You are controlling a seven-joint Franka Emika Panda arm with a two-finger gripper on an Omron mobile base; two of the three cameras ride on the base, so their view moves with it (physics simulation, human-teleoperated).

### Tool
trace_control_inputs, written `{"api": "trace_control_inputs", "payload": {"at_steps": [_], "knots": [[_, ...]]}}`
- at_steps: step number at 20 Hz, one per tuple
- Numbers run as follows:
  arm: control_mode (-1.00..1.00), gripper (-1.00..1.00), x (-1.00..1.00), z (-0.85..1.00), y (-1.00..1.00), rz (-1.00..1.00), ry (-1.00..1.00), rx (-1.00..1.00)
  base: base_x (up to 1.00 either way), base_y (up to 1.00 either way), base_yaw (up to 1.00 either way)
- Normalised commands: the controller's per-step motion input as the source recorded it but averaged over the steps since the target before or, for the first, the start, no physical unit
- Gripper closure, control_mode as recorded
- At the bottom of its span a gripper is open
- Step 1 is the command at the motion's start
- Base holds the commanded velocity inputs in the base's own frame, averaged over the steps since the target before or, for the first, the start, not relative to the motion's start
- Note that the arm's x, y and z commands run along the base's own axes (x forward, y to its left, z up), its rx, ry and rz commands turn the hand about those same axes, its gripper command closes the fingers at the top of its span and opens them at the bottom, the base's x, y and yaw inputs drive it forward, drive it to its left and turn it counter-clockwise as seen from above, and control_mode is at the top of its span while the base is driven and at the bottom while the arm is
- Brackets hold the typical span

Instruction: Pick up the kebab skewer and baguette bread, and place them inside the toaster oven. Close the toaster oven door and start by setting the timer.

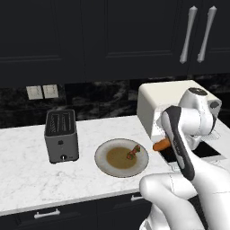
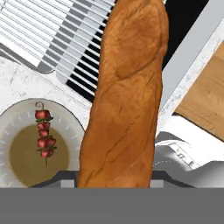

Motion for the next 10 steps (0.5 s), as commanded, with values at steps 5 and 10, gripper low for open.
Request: {"api": "trace_control_inputs", "payload": {"at_steps": [5,10], "knots": [[-1.00,1.00,0.02,0.24,-0.87,-0.13,-0.24,0.12,0.00,0.00,0.00],[-1.00,1.00,0.40,0.00,-0.70,-0.10,-0.16,0.16,0.00,0.00,0.00]]}}
